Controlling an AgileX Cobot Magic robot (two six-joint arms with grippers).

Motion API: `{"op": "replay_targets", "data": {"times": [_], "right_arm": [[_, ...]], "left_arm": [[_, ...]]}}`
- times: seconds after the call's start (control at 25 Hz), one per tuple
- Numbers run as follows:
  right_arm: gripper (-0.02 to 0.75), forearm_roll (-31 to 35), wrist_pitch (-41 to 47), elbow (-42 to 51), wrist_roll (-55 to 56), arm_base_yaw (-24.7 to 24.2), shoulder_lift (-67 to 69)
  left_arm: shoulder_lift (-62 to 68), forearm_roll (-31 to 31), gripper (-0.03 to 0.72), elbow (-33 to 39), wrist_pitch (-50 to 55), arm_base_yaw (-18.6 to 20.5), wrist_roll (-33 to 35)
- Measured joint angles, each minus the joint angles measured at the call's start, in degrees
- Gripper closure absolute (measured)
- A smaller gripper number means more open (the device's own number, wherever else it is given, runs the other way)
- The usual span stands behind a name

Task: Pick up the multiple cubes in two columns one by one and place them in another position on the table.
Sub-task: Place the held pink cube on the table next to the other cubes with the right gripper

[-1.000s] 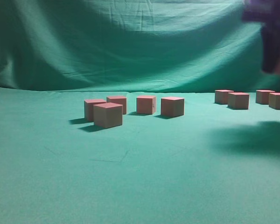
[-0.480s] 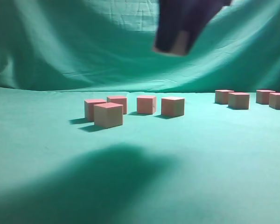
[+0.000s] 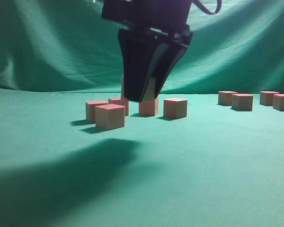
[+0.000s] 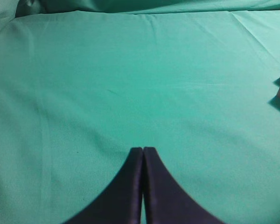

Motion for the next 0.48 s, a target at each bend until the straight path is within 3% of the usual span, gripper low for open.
{"op": "replay_targets", "data": {"times": [0.48], "right_arm": [[0.478,-1.5,1.1,-6.8,0.0,0.0,8.4]], "left_arm": [[0.0,0.0,0.688,0.0,0.0,0.0,0.0]]}}
